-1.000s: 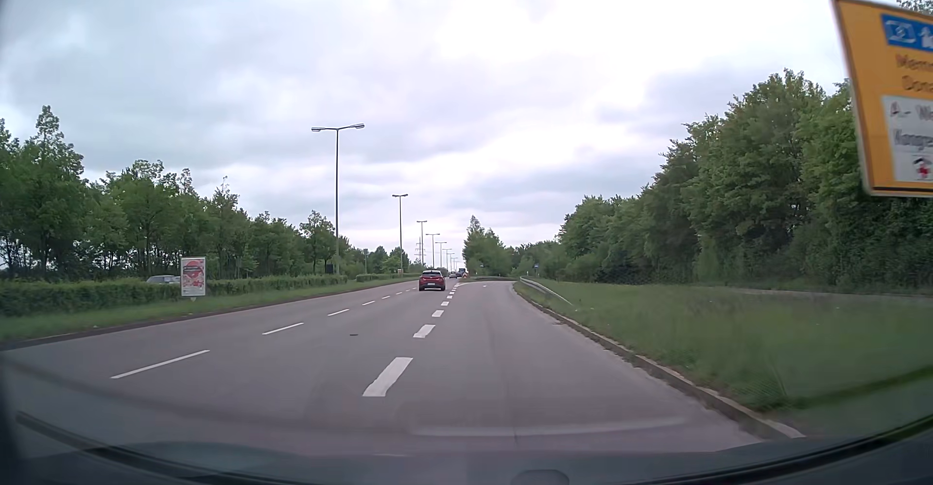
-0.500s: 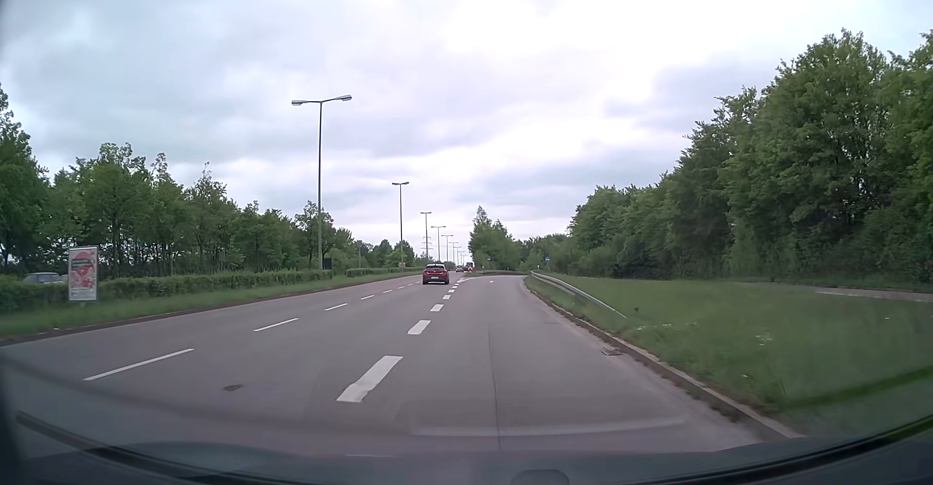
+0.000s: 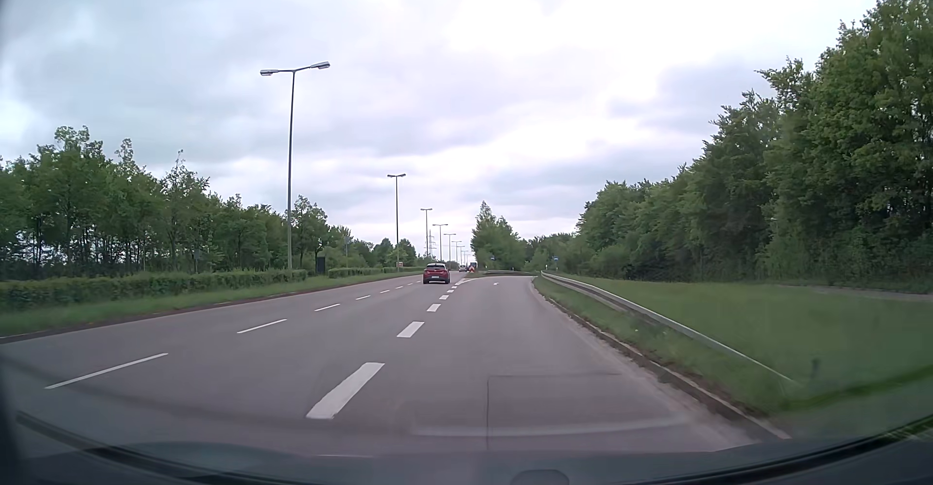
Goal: Follow the waypoints while adhering to traffic rules and regulations
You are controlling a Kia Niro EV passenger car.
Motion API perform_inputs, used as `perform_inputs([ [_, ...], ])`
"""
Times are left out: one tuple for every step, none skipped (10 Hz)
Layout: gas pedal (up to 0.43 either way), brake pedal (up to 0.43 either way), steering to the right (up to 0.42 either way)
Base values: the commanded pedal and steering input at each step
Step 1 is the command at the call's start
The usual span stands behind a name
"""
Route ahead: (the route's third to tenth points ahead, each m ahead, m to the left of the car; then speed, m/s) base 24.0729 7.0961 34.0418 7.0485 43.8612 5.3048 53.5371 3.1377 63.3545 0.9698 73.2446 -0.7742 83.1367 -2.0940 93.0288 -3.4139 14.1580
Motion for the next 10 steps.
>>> perform_inputs([
  [0.299, 0.000, -0.004],
  [0.299, 0.000, -0.004],
  [0.299, 0.000, -0.003],
  [0.299, 0.000, -0.003],
  [0.299, 0.000, -0.002],
  [0.299, 0.000, 0.000],
  [0.287, 0.000, 0.002],
  [0.287, 0.000, 0.003],
  [0.287, 0.000, 0.004],
  [0.287, 0.000, 0.004],
])
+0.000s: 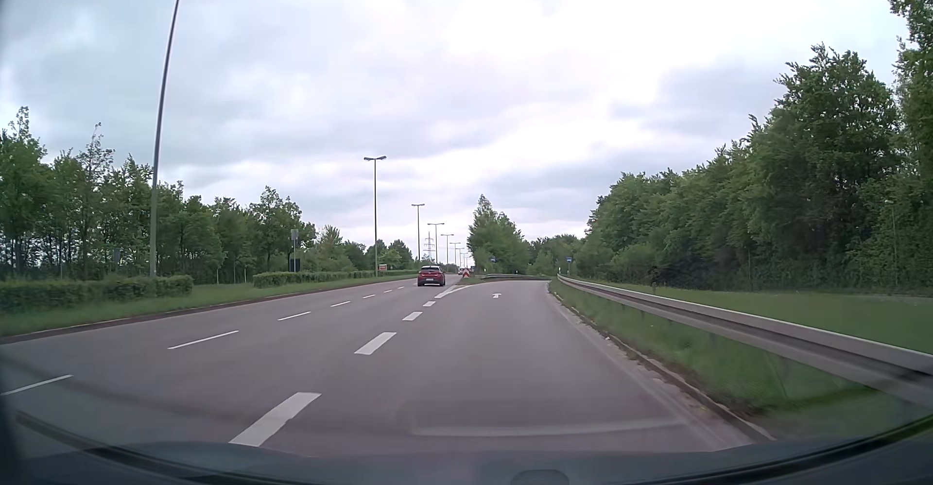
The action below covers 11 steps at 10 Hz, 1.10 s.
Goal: Follow the waypoints while adhering to traffic rules and regulations
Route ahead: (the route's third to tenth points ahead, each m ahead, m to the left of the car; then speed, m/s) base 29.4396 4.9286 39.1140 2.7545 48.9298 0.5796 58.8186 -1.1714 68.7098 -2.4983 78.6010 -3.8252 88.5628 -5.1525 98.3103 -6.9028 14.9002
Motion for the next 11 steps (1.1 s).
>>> perform_inputs([
  [0.287, 0.000, 0.005],
  [0.280, 0.000, 0.006],
  [0.280, 0.000, 0.006],
  [0.280, 0.000, 0.007],
  [0.260, 0.000, 0.008],
  [0.248, 0.000, 0.009],
  [0.248, 0.000, 0.011],
  [0.248, 0.000, 0.015],
  [0.240, 0.000, 0.015],
  [0.240, 0.000, 0.015],
  [0.240, 0.000, 0.015],
])
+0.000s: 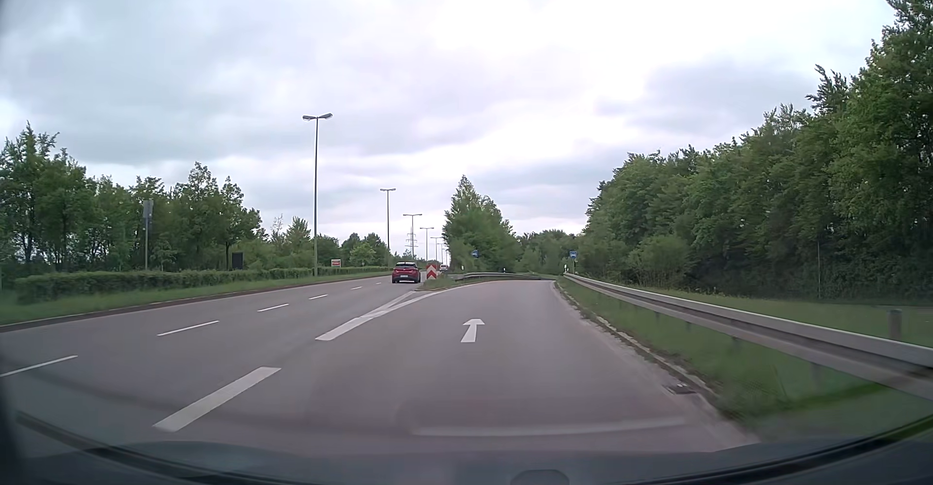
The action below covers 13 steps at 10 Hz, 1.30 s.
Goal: Follow the waypoints while adhering to traffic rules and regulations
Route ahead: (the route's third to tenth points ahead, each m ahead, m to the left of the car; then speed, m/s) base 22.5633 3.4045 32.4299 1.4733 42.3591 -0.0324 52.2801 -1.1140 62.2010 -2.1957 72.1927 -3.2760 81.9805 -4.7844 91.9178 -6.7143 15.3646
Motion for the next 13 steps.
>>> perform_inputs([
  [0.240, 0.000, 0.015],
  [0.240, 0.000, 0.015],
  [0.240, 0.000, 0.015],
  [0.240, 0.000, 0.015],
  [0.240, 0.000, 0.015],
  [0.240, 0.000, 0.014],
  [0.240, 0.000, 0.014],
  [0.240, 0.000, 0.014],
  [0.228, 0.000, 0.014],
  [0.220, 0.000, 0.014],
  [0.220, 0.000, 0.013],
  [0.220, 0.000, 0.014],
  [0.220, 0.000, 0.013],
])
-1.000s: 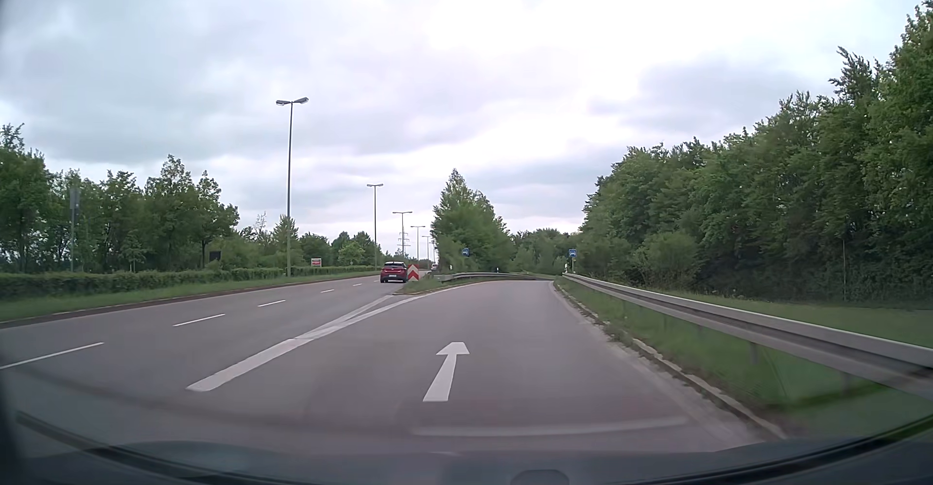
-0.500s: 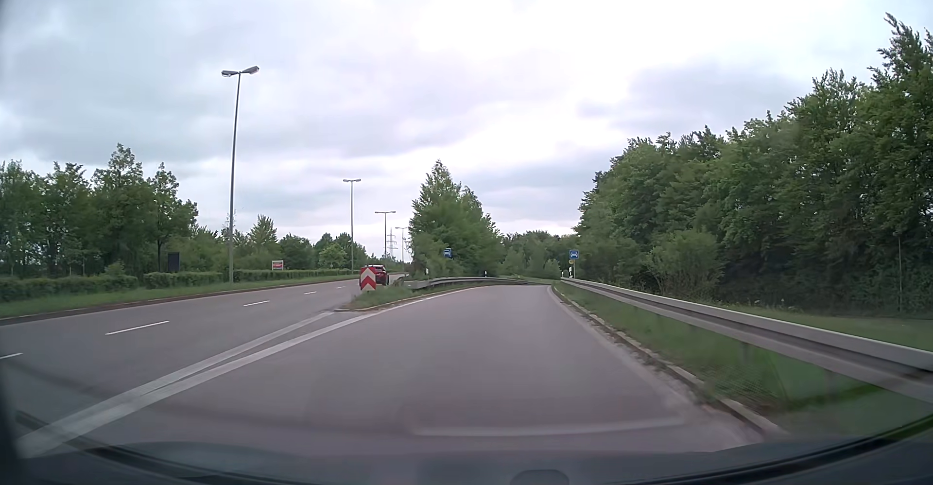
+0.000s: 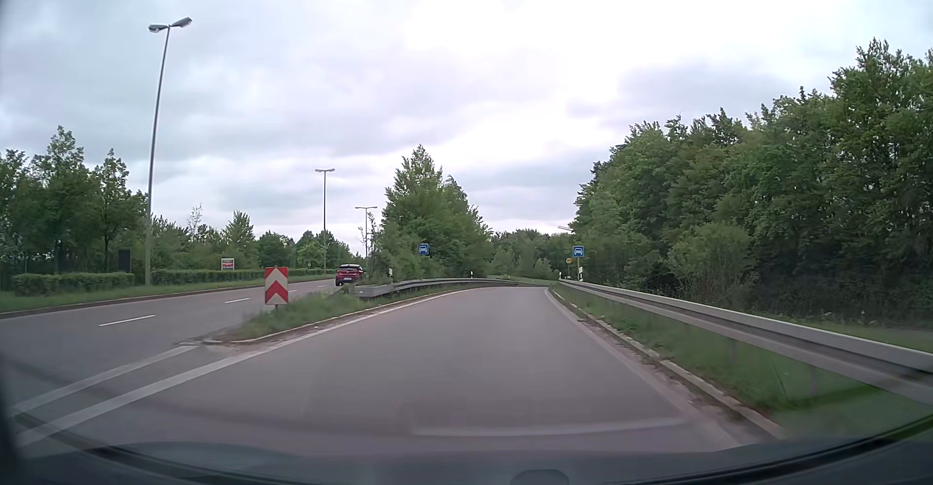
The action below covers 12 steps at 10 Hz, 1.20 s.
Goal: Follow the waypoints while adhering to traffic rules and regulations
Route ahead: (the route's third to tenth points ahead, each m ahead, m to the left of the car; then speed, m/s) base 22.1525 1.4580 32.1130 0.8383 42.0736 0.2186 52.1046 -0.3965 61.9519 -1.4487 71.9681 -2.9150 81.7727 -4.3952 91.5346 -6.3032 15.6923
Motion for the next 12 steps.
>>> perform_inputs([
  [0.220, 0.000, 0.014],
  [0.220, 0.000, 0.014],
  [0.220, 0.000, 0.014],
  [0.220, 0.000, 0.014],
  [0.220, 0.000, 0.013],
  [0.220, 0.000, 0.012],
  [0.220, 0.000, 0.011],
  [0.220, 0.000, 0.009],
  [0.220, 0.000, 0.008],
  [0.220, 0.000, 0.008],
  [0.220, 0.000, 0.009],
  [0.220, 0.000, 0.009],
])
